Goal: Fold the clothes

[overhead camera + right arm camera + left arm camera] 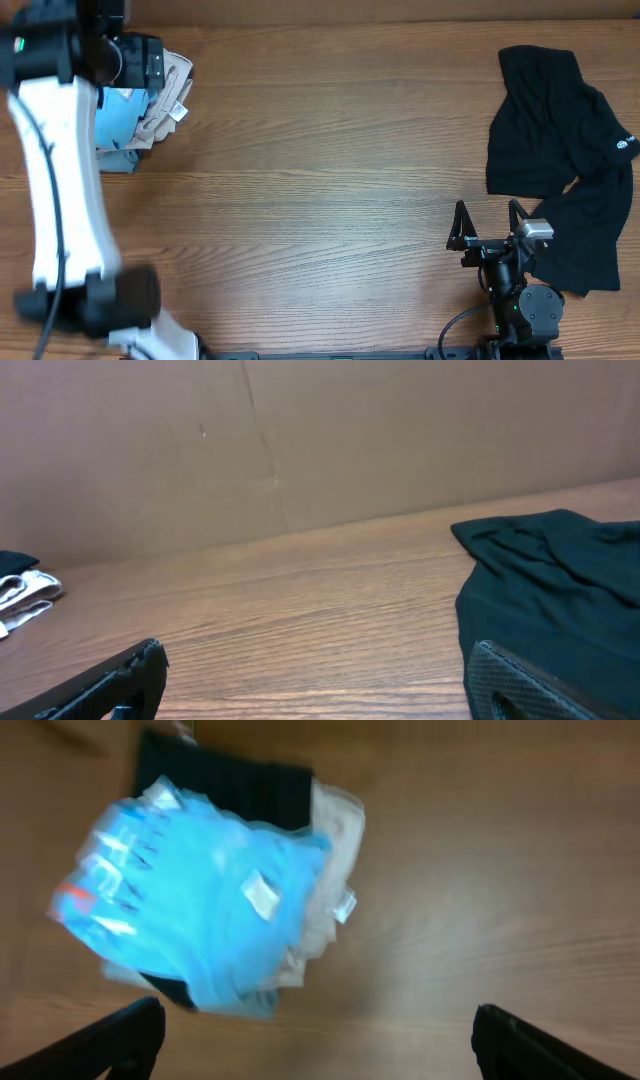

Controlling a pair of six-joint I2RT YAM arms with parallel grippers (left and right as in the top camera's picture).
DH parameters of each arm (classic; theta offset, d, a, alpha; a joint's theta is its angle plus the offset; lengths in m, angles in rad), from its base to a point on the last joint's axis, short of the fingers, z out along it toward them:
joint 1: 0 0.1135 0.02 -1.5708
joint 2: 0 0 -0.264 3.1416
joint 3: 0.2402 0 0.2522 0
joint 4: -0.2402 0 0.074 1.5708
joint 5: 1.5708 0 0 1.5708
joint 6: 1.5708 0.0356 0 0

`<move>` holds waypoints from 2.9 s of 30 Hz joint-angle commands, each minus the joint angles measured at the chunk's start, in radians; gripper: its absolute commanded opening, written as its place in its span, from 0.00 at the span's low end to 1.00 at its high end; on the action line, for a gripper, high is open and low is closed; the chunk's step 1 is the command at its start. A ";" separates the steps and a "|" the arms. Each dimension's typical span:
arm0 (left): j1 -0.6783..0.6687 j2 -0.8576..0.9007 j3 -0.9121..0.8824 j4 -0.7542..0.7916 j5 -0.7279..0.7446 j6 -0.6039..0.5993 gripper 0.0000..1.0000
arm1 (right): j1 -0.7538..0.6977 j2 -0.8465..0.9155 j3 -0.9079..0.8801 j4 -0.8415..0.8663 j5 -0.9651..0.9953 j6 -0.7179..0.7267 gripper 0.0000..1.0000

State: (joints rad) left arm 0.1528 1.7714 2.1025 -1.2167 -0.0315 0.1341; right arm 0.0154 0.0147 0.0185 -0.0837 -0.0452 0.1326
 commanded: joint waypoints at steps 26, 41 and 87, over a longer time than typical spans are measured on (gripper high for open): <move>0.003 -1.466 -1.796 1.221 0.084 -0.147 1.00 | 0.007 -0.012 -0.010 0.003 -0.001 -0.003 1.00; -0.068 -1.768 -2.100 1.333 0.024 -0.190 1.00 | 0.007 -0.012 -0.010 0.003 -0.001 -0.003 1.00; -0.074 -1.768 -2.098 1.139 0.028 -0.175 1.00 | 0.007 -0.012 -0.010 0.003 -0.001 -0.003 1.00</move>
State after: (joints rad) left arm 0.0845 0.0151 0.0082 -0.0769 0.0032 -0.0349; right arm 0.0158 0.0147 0.0185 -0.0841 -0.0456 0.1329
